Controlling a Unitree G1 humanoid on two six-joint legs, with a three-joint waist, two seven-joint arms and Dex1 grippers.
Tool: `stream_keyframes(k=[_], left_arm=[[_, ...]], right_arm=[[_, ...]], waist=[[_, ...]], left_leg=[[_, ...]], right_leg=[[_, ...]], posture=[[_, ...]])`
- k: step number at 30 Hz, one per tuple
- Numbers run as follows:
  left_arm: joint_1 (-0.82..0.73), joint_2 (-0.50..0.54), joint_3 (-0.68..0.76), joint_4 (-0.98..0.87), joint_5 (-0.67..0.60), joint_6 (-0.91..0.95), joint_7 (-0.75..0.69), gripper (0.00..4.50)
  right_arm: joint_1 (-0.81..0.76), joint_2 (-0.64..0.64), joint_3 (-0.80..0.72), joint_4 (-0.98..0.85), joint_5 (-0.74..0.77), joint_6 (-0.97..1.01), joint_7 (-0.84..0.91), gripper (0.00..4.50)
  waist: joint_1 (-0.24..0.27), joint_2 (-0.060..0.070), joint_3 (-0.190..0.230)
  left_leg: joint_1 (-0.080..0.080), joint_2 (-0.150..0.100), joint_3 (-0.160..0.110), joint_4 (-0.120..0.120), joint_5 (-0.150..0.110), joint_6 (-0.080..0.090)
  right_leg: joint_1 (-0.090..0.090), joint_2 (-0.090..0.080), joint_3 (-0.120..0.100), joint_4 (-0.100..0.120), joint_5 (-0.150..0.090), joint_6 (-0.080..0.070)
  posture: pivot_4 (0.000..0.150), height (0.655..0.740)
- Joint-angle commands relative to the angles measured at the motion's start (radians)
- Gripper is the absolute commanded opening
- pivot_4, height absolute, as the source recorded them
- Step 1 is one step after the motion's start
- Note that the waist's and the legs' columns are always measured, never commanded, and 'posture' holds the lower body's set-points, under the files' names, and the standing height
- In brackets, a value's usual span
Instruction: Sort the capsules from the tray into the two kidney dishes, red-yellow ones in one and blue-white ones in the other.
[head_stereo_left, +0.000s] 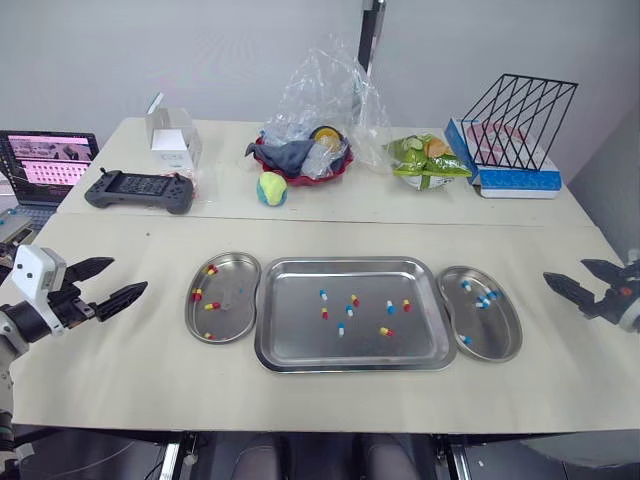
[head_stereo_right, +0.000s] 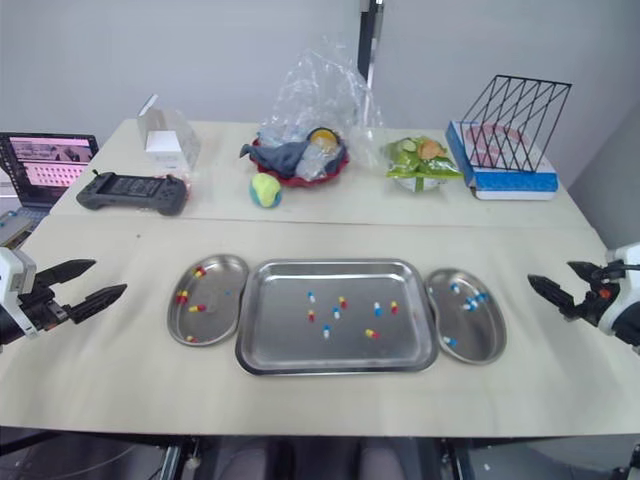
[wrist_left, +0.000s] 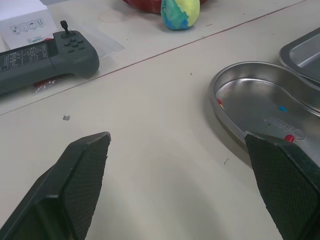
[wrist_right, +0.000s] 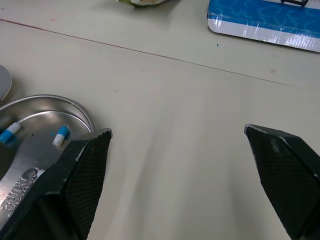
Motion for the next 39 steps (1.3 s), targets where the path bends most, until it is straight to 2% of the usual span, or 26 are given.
stream_keyframes(k=[1, 17, 23, 39], left_arm=[[-0.005, 0.006, 0.034, 0.005, -0.009, -0.023, 0.006, 4.5], [-0.025, 0.014, 0.015, 0.013, -0.017, -0.019, -0.03, 4.5], [-0.018, 0.021, -0.002, -0.006, -0.018, -0.004, -0.084, 4.5], [-0.107, 0.012, -0.165, -0.277, -0.09, 0.194, -0.198, 4.5]], right_arm=[[-0.004, -0.011, -0.026, -0.017, 0.021, -0.02, -0.009, 4.48], [0.013, -0.025, -0.029, -0.129, 0.085, 0.109, 0.015, 4.48], [0.06, -0.025, -0.039, -0.261, 0.139, 0.185, 0.051, 4.48], [0.261, -0.026, -0.102, -0.704, 0.33, 0.455, 0.059, 4.48]], waist=[[0.0, 0.0, 0.0], [0.001, 0.0, 0.0], [0.001, 0.0, 0.0], [0.013, 0.0, 0.0]], left_leg=[[0.0, 0.0, 0.0, 0.0, 0.0, 0.0], [0.0, 0.0, -0.001, 0.0, 0.0, 0.0], [0.0, 0.0, -0.001, 0.0, 0.0, 0.0], [0.0, 0.0, -0.003, 0.002, 0.0, 0.0]], right_leg=[[0.0, 0.0, 0.0, 0.0, 0.0, 0.0], [0.0, -0.001, 0.0, 0.0, 0.0, 0.0], [0.0, -0.001, 0.0, 0.001, 0.0, 0.0], [0.001, 0.001, 0.0, 0.002, 0.0, 0.0]], posture=[[0.15, 0.7204], [0.15, 0.7204], [0.15, 0.7204], [0.15, 0.7204]])
